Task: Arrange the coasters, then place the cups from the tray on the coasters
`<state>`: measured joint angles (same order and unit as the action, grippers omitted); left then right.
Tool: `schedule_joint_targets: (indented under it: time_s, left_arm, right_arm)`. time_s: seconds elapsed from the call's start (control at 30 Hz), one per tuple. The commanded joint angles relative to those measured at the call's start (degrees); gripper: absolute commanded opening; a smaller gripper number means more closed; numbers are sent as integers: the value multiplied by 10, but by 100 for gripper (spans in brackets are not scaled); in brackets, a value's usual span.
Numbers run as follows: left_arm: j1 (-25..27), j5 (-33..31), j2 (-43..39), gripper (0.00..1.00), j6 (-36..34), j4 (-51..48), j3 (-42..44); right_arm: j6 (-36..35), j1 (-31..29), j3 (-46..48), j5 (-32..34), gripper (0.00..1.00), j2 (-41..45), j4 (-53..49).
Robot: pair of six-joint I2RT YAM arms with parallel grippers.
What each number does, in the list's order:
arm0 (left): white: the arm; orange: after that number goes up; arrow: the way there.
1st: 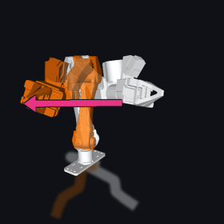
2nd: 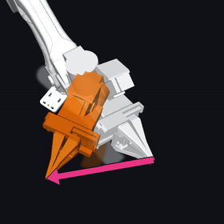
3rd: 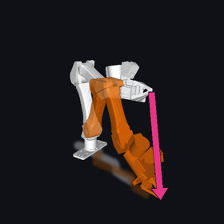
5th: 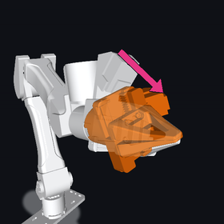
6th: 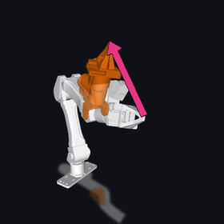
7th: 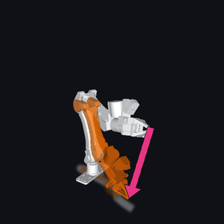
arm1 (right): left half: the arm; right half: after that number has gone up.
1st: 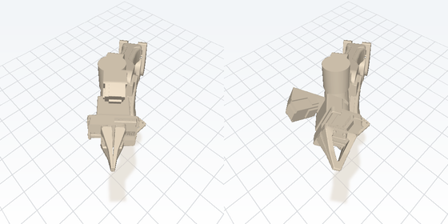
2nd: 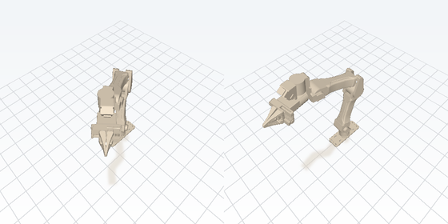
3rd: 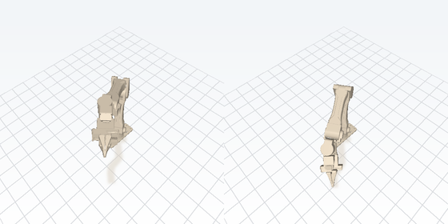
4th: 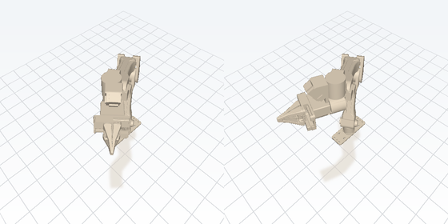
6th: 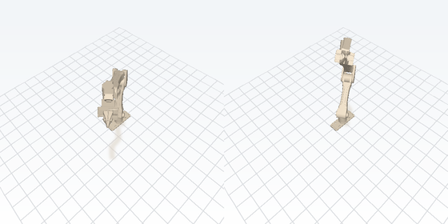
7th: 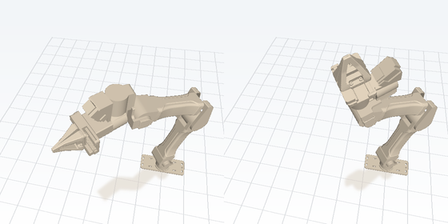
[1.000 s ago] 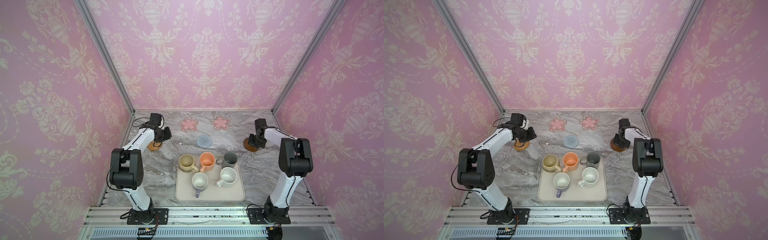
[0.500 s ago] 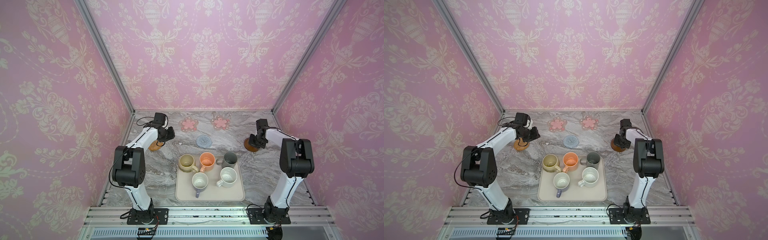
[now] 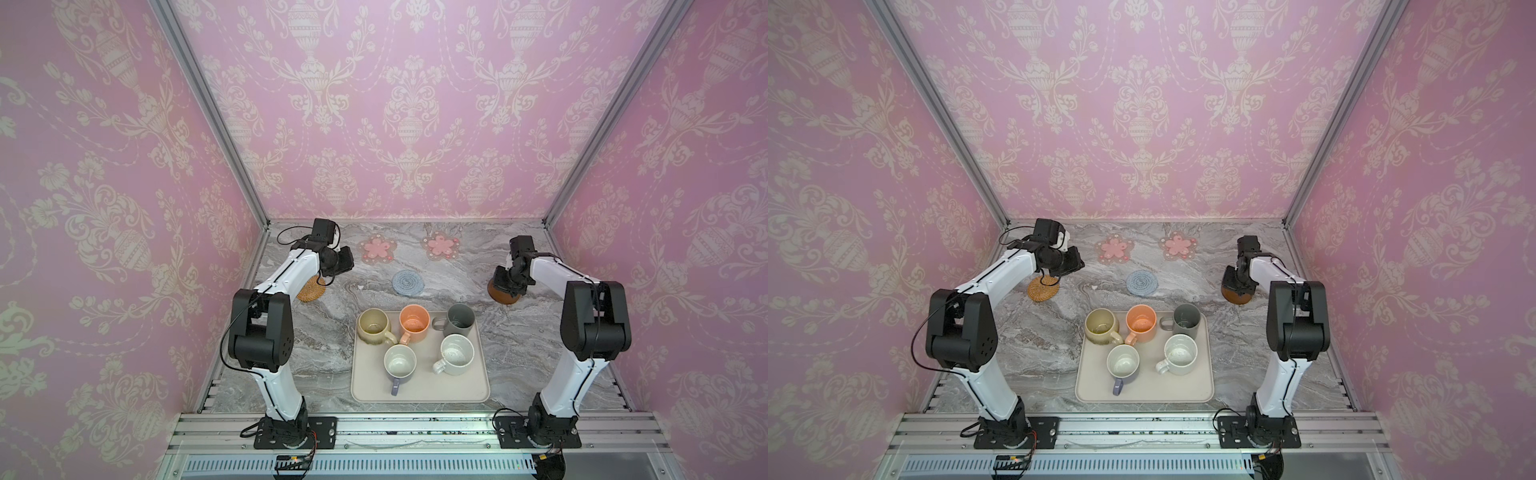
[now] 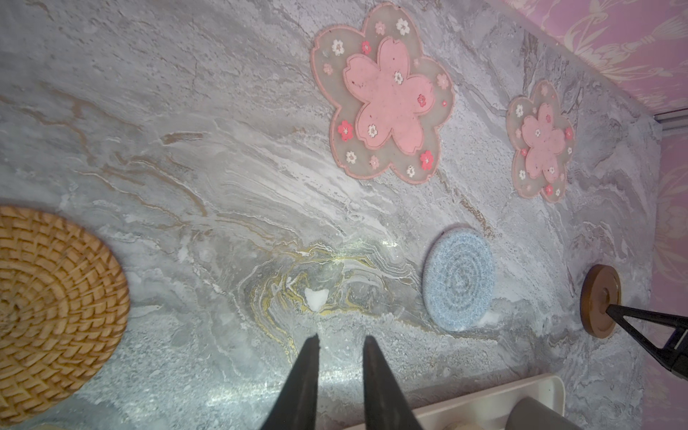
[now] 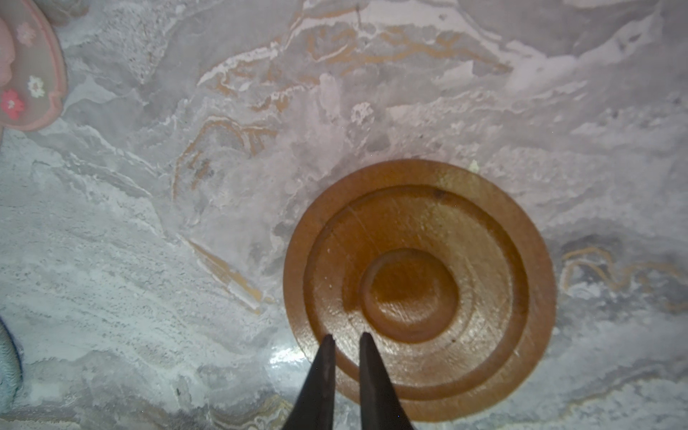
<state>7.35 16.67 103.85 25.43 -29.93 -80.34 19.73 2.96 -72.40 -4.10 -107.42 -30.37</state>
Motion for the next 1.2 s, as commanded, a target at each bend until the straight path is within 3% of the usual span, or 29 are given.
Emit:
schedule_joint_targets:
  time_s: [0.0,0.23,0.6,0.9,1.03,1.17]
  left_arm:
    - [5,7,9,24,5,-19,-17]
    - [5,5,9,24,2,-23,-20]
    - [8,2,6,24,-1,-25,-16]
    - [11,2,2,24,-2,-25,-11]
    - [21,13,10,25,-2,-20,-27]
    - [40,39,39,27,-3,-18,-71]
  right_arm:
    - [2,0,-3,14,15,-13,-12]
    - [-3,2,-16,14,13,-42,-7]
    - [-1,-6,-14,-57,14,-65,14]
    - [-7,-18,-35,-40,16,-72,-4]
    - [-3,-20,-46,-47,21,-53,-8]
    - [2,-24,-64,-50,34,-26,-7]
